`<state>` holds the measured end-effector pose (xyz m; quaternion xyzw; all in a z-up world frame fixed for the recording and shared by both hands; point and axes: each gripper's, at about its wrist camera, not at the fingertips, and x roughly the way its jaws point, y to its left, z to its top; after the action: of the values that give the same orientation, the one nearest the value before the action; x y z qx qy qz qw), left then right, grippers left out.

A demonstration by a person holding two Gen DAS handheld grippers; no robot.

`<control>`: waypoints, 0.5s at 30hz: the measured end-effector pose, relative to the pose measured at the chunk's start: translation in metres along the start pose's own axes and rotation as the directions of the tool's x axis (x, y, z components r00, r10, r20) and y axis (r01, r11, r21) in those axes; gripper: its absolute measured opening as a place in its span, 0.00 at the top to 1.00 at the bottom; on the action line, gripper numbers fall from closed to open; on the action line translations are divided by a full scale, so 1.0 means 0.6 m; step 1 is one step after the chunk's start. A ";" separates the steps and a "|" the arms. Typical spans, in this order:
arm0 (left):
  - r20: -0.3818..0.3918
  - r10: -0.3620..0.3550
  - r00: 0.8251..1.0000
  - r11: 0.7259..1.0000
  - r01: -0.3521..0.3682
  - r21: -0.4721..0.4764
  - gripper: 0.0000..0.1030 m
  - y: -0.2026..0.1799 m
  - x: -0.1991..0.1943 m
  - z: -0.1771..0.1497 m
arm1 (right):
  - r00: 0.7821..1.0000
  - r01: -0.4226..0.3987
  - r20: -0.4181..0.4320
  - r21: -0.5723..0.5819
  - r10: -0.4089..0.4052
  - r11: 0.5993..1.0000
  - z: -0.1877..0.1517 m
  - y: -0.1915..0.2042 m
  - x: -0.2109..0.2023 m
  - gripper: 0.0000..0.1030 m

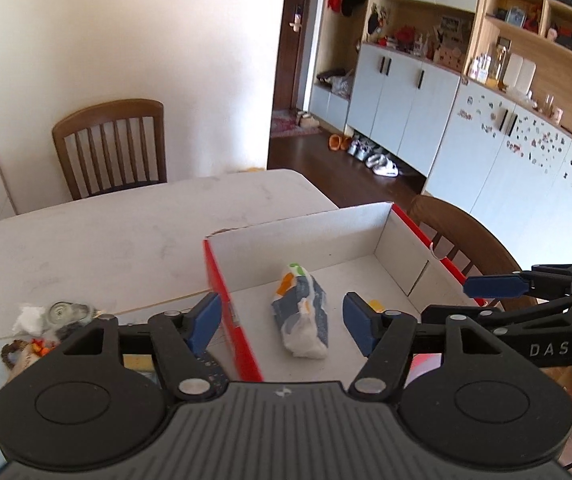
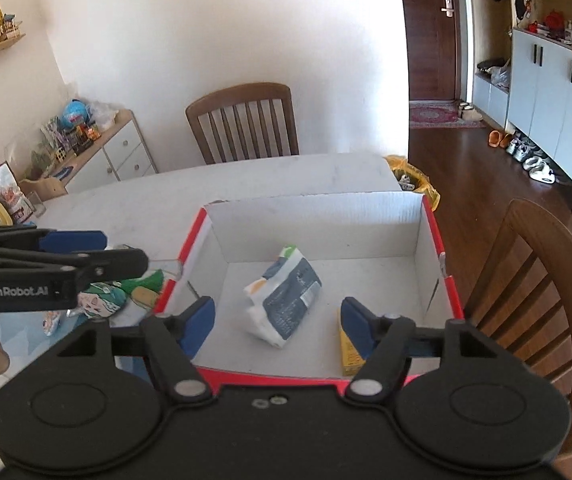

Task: Organize objects
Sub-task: 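Open both grippers to drop the bag and yellow box into the box, then move both grippers back to the pile on the table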

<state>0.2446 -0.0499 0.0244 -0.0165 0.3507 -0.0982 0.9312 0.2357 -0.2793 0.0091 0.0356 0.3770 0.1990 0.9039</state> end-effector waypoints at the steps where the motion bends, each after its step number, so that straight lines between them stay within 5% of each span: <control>1: 0.005 0.001 1.000 1.000 -0.001 0.001 0.34 0.005 -0.007 -0.005 | 1.000 0.003 0.007 0.003 -0.003 1.000 -0.002 0.004 -0.003 0.29; 15: 0.033 -0.013 0.999 1.000 0.014 -0.026 0.20 0.076 -0.061 -0.050 | 0.998 0.020 0.065 0.051 -0.024 0.998 -0.034 0.083 -0.013 0.11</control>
<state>0.2059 0.0029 0.0213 -0.0327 0.3368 -0.0995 0.9357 0.2000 -0.2382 0.0107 0.0609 0.3525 0.1782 0.9167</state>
